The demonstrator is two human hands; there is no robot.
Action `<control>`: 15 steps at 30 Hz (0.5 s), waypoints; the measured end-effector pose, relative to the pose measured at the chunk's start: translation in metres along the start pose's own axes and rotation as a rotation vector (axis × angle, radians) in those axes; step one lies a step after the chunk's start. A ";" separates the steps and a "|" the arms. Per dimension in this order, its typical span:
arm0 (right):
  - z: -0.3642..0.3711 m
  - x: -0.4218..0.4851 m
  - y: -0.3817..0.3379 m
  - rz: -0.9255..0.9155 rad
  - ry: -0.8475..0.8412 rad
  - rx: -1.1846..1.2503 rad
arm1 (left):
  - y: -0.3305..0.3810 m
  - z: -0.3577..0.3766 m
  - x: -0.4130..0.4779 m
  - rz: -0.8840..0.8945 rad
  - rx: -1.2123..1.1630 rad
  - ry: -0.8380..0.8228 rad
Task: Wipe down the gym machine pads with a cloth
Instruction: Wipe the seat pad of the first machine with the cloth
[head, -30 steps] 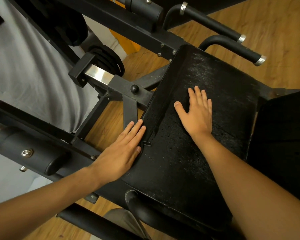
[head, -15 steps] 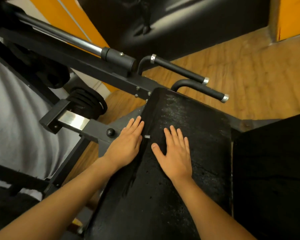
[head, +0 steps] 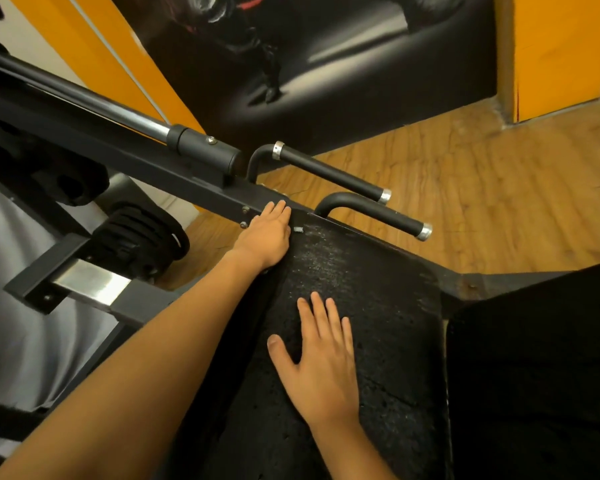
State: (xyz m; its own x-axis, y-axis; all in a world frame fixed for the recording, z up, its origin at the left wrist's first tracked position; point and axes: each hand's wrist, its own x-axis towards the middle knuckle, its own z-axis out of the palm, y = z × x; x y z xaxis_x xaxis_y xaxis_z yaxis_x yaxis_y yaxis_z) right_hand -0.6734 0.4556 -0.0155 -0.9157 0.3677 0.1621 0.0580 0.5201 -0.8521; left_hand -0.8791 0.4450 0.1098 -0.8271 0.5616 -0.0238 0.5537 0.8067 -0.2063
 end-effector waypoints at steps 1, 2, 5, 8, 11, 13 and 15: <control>0.000 0.000 0.000 0.003 -0.004 -0.002 | 0.001 -0.001 0.007 0.003 0.011 -0.004; 0.000 0.001 0.000 0.005 -0.008 -0.008 | 0.002 -0.002 0.014 0.008 0.023 -0.007; -0.001 0.001 -0.001 0.003 -0.014 -0.014 | 0.005 -0.002 0.031 0.011 0.051 -0.010; -0.002 0.002 0.000 0.002 -0.018 -0.015 | 0.008 -0.003 0.045 0.008 0.061 -0.028; -0.002 0.002 -0.001 0.001 -0.018 -0.014 | 0.011 -0.003 0.058 0.011 0.077 -0.041; -0.002 0.002 0.000 -0.002 -0.015 -0.009 | 0.012 -0.002 0.064 0.006 0.072 -0.040; -0.001 0.002 0.001 -0.004 -0.010 -0.009 | 0.012 -0.003 0.068 -0.017 0.024 -0.027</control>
State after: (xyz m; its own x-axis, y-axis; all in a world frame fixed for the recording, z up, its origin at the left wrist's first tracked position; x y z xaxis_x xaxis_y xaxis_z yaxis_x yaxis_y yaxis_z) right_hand -0.6748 0.4577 -0.0150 -0.9200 0.3575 0.1605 0.0575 0.5283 -0.8471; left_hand -0.9282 0.4936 0.1084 -0.8391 0.5420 -0.0467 0.5370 0.8116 -0.2301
